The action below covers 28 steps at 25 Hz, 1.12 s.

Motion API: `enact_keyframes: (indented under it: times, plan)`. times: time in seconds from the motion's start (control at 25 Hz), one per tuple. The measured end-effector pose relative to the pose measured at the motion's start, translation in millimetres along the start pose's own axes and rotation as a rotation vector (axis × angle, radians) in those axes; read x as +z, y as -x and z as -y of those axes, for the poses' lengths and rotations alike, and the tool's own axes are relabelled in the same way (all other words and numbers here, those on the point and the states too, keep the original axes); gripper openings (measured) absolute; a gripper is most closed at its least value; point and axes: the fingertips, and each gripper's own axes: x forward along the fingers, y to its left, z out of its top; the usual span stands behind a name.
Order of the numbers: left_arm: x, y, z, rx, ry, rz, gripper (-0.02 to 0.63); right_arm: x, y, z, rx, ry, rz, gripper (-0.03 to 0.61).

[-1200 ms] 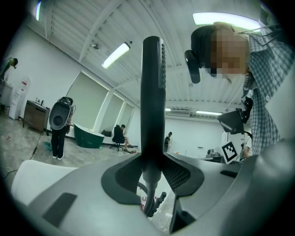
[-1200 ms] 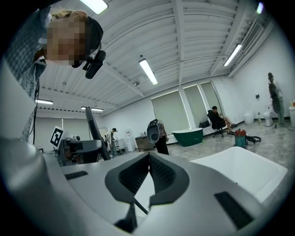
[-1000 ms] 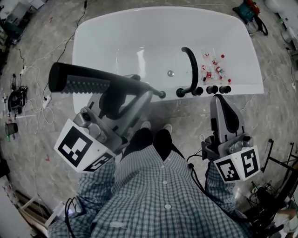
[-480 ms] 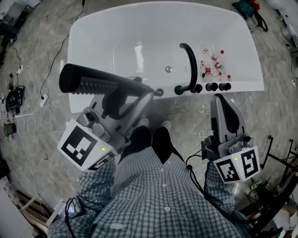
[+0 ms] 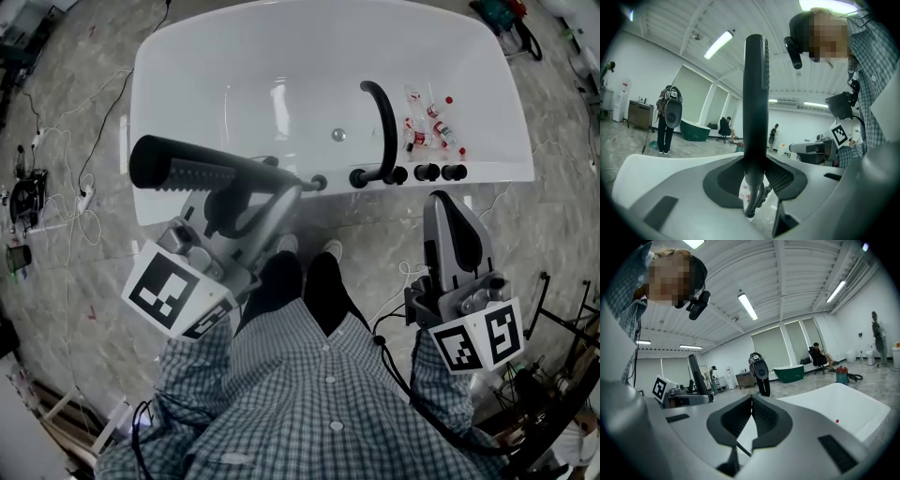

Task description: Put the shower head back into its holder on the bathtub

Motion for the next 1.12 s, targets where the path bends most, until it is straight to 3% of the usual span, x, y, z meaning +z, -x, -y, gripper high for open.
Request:
enact_keyframes:
  times: [0.72,1.12]
  plan:
    - [-47.5,-14.8,-15.0,0.043,-0.008,-0.060,0.141,-22.5,-5.4,3.3,0.015,-0.039,-0.026,0.015]
    - [-69.0,-33.6,-21.4,0.055,-0.050,-0.097,0.140,-41.5,-4.8,14.1,0.013,-0.074,-0.049,0.015]
